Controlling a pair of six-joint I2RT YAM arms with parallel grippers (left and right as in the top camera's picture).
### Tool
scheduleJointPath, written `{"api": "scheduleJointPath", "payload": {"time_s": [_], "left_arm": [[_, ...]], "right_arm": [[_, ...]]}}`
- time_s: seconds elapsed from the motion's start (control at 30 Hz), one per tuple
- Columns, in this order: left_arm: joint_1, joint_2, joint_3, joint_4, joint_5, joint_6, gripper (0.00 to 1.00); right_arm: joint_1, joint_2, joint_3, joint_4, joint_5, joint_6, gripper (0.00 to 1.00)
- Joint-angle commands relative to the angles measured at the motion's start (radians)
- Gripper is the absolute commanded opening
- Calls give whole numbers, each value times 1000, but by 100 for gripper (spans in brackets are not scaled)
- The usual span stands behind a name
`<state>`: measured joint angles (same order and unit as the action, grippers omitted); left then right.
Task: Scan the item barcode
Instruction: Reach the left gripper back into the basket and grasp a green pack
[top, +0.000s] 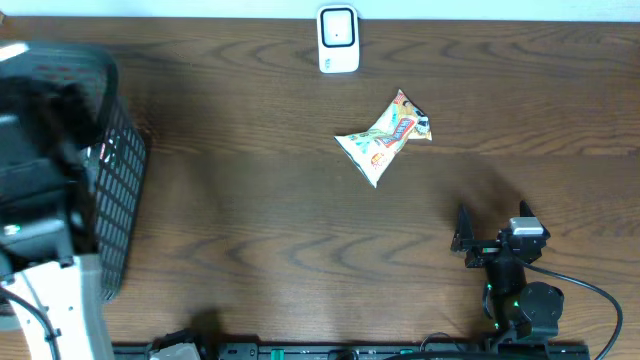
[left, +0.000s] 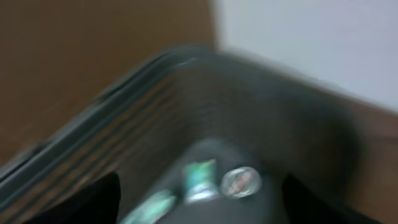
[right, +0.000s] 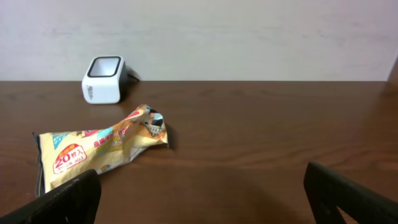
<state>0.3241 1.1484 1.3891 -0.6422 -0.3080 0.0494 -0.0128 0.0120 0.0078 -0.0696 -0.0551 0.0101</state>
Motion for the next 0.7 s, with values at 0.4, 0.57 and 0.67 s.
{"api": "scheduleJointPath", "payload": {"time_s": [0.4,0.57,0.67], "left_arm": [[305,211,-72,-135,-49,262,81],[305,252,-127,-129,-49,404,81],[305,274,-148,-111,-49,433,81]], "right_arm": [[2,-5,-2,-2,0,-11,99],[2,-5,-2,-2,0,-11,99],[2,-5,-2,-2,0,-11,99]]}}
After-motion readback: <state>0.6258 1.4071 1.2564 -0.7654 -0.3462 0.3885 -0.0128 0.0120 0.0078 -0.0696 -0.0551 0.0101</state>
